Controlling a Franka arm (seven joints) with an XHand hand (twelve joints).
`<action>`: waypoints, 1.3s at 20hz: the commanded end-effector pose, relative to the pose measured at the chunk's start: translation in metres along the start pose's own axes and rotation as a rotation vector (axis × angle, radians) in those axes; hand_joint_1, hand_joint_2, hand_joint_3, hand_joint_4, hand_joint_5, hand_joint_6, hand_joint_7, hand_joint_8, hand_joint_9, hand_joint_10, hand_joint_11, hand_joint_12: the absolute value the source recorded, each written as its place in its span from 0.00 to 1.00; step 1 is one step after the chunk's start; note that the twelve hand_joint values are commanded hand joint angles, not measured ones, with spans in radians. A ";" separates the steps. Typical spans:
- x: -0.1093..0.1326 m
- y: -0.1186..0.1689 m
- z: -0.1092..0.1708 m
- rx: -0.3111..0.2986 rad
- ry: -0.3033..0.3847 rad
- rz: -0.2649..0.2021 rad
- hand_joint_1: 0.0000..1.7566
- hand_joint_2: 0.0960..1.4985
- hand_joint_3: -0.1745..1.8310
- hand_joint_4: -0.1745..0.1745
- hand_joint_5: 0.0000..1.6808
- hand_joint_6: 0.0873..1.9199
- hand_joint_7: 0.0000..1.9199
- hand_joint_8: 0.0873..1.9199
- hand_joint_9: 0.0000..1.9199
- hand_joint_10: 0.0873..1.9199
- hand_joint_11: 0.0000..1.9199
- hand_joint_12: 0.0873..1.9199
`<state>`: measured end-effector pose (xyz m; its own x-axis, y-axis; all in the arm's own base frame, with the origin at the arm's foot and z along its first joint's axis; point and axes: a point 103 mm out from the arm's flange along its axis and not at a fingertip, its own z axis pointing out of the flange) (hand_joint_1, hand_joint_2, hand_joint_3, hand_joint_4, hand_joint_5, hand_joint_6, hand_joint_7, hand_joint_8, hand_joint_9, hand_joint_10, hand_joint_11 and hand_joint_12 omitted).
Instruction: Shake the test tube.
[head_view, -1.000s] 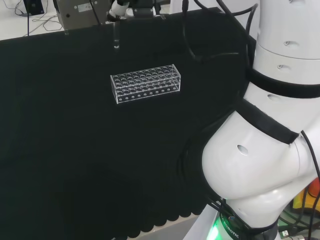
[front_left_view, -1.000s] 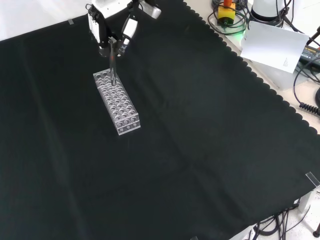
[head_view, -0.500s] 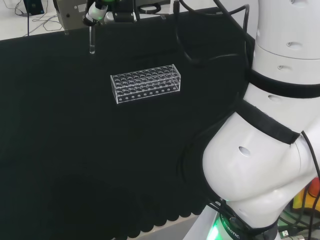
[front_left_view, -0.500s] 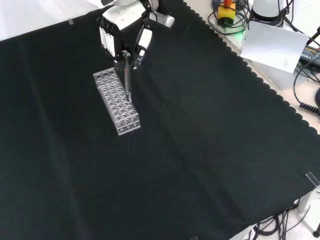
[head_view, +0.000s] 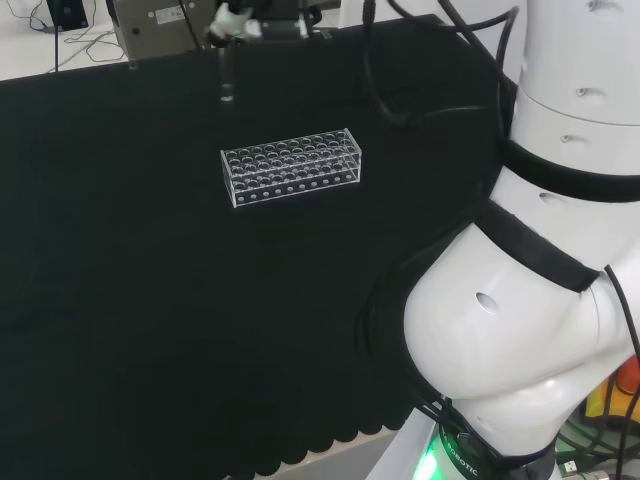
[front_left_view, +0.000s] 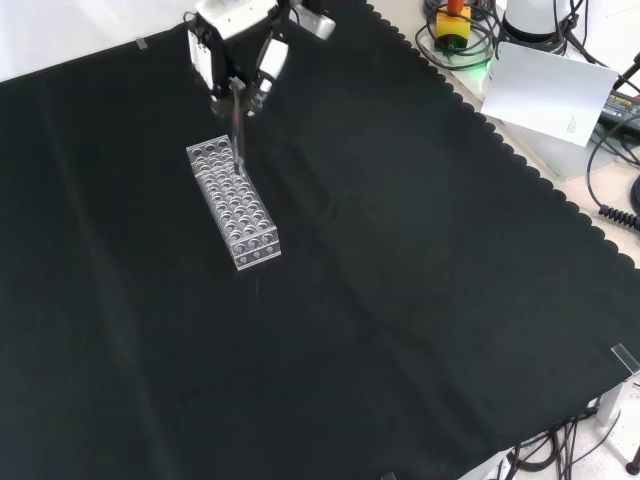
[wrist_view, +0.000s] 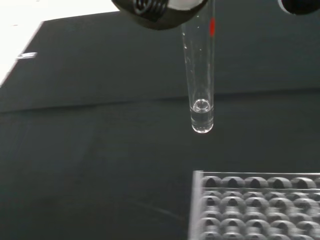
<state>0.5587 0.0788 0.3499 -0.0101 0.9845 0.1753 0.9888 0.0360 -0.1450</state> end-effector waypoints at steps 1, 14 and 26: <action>-0.078 -0.012 -0.014 -0.022 -0.070 0.155 0.70 0.67 0.00 0.00 0.87 0.04 0.89 0.25 0.90 0.10 0.62 0.49; -0.134 -0.010 -0.033 -0.033 -0.176 0.281 0.70 0.67 0.00 0.00 0.87 0.04 0.89 0.25 0.90 0.10 0.62 0.49; -0.052 0.011 -0.006 -0.010 -0.033 0.133 0.70 0.67 0.00 0.00 0.87 0.04 0.89 0.25 0.90 0.10 0.61 0.49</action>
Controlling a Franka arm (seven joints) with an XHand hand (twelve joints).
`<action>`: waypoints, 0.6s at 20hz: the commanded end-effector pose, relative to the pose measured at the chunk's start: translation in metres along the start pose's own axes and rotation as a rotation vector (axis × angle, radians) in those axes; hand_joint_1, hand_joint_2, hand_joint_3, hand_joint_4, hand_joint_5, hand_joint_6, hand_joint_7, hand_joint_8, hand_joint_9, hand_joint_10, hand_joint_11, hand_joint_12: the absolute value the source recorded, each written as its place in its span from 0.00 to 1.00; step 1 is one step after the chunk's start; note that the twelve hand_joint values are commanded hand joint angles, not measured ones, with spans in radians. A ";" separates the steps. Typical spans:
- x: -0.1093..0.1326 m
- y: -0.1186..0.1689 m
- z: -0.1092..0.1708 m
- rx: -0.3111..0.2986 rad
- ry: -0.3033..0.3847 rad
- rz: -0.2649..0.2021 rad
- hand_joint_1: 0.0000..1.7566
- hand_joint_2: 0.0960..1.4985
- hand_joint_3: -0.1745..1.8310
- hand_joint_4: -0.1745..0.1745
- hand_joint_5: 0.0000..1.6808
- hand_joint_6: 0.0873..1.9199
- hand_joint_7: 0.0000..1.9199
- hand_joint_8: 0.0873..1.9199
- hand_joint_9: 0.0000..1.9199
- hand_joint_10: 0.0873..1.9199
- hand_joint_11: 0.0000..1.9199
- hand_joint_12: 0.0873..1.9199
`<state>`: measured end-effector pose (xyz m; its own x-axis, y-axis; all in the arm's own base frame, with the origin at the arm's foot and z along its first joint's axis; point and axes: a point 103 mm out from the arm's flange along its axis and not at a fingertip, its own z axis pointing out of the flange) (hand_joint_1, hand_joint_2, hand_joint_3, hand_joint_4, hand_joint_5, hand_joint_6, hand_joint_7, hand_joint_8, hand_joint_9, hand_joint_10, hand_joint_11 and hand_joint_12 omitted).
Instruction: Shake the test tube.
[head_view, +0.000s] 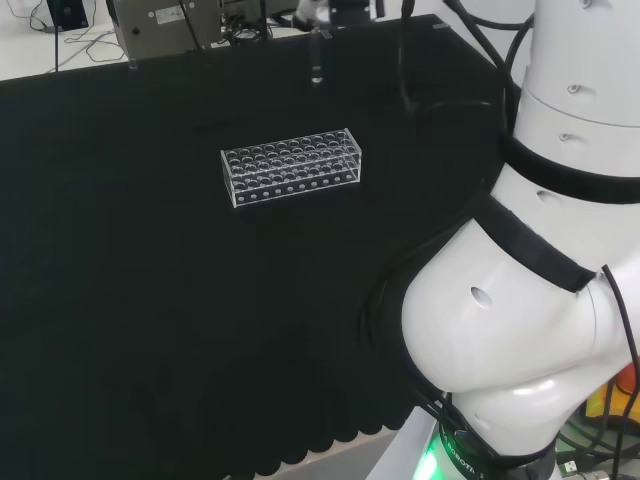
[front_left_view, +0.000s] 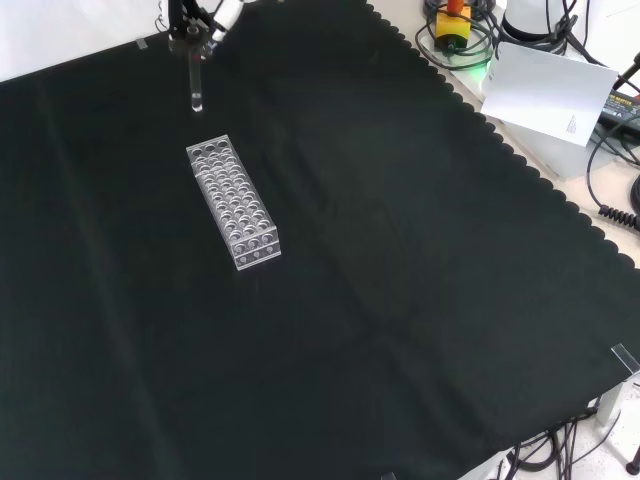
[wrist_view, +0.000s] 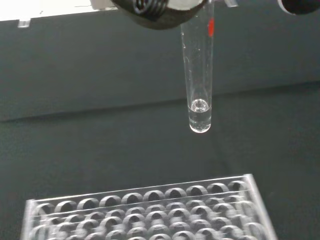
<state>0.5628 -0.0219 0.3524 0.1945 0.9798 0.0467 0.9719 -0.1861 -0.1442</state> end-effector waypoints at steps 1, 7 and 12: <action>0.059 0.000 0.011 0.023 0.082 -0.102 0.70 0.67 0.00 0.00 0.87 0.04 0.89 0.25 0.90 0.10 0.61 0.49; 0.120 -0.005 0.020 0.046 0.134 -0.206 0.70 0.67 0.00 0.00 0.87 0.03 0.89 0.25 0.90 0.10 0.61 0.49; 0.143 -0.006 0.019 0.045 0.152 -0.252 0.70 0.67 0.00 0.00 0.88 0.03 0.89 0.25 0.90 0.10 0.61 0.49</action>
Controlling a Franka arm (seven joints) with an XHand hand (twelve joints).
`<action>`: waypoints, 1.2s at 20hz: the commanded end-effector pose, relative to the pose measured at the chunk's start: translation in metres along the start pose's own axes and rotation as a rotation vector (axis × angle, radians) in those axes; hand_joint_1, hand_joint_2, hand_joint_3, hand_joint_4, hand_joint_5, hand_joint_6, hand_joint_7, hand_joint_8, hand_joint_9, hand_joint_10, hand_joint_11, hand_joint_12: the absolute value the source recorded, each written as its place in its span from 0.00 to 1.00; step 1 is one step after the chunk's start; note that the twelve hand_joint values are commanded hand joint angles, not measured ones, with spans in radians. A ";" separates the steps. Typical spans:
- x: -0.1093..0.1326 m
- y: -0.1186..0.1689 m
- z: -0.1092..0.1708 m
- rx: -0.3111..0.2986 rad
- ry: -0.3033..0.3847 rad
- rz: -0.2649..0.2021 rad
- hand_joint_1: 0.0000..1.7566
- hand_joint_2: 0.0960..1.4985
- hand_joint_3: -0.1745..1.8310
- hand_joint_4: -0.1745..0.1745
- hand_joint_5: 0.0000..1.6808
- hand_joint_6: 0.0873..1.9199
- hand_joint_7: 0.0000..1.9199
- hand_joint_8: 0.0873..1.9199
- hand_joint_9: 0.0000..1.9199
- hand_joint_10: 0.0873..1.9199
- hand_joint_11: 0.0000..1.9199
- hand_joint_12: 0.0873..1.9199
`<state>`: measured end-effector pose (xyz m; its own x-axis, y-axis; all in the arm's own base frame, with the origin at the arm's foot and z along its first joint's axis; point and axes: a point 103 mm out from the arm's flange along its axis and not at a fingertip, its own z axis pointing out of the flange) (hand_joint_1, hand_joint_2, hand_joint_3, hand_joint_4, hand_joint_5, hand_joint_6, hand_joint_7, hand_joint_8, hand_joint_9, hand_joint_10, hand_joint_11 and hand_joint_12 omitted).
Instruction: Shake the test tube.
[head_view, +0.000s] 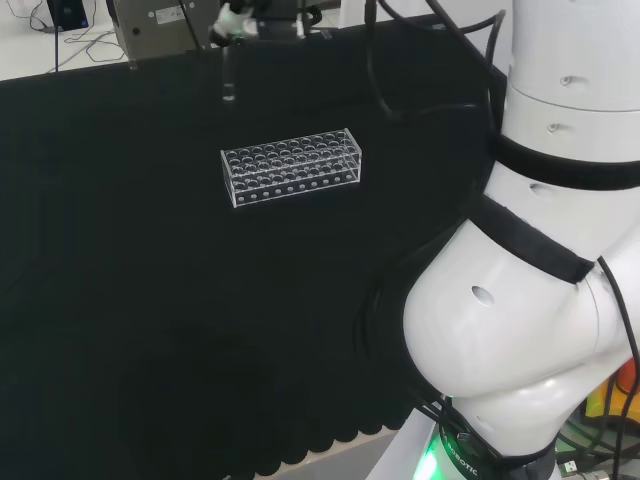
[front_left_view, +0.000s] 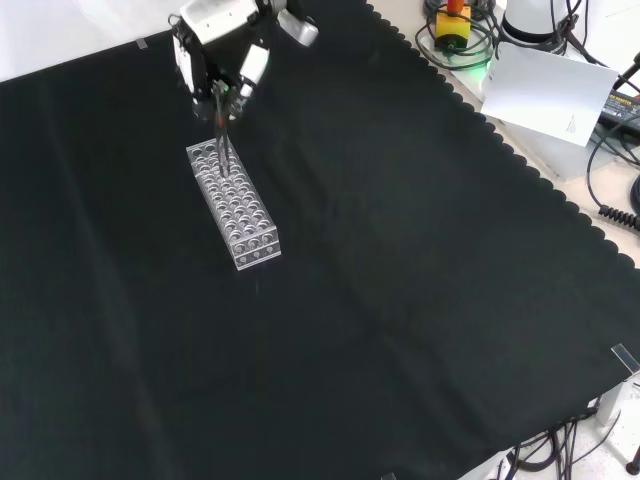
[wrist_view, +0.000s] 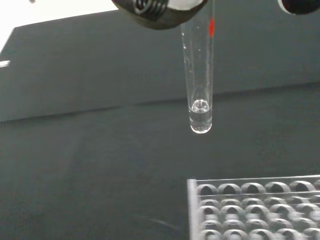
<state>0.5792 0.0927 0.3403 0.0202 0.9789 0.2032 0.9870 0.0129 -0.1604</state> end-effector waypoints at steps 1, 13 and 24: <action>0.028 0.003 0.005 0.005 0.018 -0.059 0.70 0.67 0.00 0.00 0.88 0.03 0.89 0.25 0.90 0.10 0.61 0.49; -0.056 0.000 -0.004 0.002 -0.080 0.104 0.70 0.67 0.00 0.00 0.88 0.03 0.89 0.25 0.90 0.10 0.61 0.49; -0.147 -0.011 -0.019 0.005 -0.186 0.301 0.70 0.66 0.00 0.00 0.88 0.03 0.89 0.25 0.90 0.10 0.61 0.49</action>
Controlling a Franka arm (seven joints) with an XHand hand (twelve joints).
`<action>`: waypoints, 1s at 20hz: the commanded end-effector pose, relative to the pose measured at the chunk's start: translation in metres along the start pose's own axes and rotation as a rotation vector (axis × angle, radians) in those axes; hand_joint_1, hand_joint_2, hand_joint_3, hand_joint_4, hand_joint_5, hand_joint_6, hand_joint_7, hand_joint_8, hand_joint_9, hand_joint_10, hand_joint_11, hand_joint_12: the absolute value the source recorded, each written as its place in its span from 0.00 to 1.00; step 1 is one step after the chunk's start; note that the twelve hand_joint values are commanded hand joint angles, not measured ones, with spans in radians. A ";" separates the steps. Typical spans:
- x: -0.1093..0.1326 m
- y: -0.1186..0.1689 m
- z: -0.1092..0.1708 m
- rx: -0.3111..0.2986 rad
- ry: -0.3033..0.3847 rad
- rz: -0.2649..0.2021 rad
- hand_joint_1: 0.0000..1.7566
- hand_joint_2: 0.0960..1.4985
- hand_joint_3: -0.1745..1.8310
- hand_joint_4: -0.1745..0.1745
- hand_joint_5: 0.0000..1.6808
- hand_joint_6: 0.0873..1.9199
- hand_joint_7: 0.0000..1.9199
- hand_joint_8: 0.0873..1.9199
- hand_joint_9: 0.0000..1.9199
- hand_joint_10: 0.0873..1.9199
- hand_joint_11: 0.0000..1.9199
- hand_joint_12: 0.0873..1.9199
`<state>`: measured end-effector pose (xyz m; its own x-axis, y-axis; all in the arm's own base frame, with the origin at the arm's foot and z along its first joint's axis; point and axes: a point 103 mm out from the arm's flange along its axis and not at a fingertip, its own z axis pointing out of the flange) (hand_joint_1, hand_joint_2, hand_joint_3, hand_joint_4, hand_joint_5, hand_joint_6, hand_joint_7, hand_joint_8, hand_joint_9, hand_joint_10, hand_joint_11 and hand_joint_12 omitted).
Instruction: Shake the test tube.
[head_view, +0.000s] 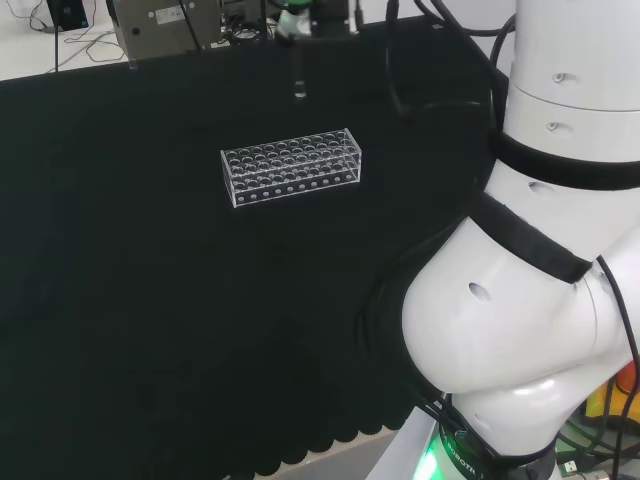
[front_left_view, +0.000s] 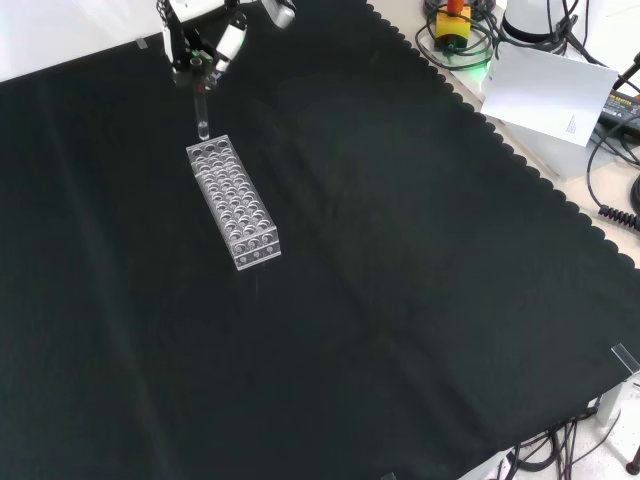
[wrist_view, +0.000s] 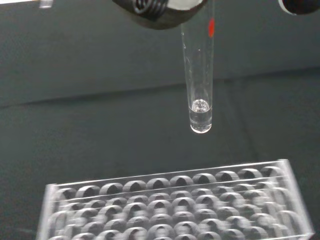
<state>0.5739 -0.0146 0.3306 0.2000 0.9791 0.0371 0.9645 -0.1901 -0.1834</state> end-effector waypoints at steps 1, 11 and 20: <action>-0.048 0.003 -0.002 0.009 -0.063 0.112 0.70 0.66 0.00 0.00 0.88 0.03 0.89 0.25 0.90 0.10 0.61 0.49; -0.056 0.011 -0.004 0.005 -0.061 0.137 0.70 0.66 0.00 0.00 0.88 0.03 0.89 0.25 0.90 0.10 0.61 0.49; 0.015 0.017 0.021 0.046 -0.001 0.005 0.70 0.66 0.00 0.00 0.88 0.02 0.89 0.25 0.90 0.10 0.61 0.49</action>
<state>0.5827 -0.0371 0.3164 0.2600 0.9656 -0.0055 0.9430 -0.2551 -0.2138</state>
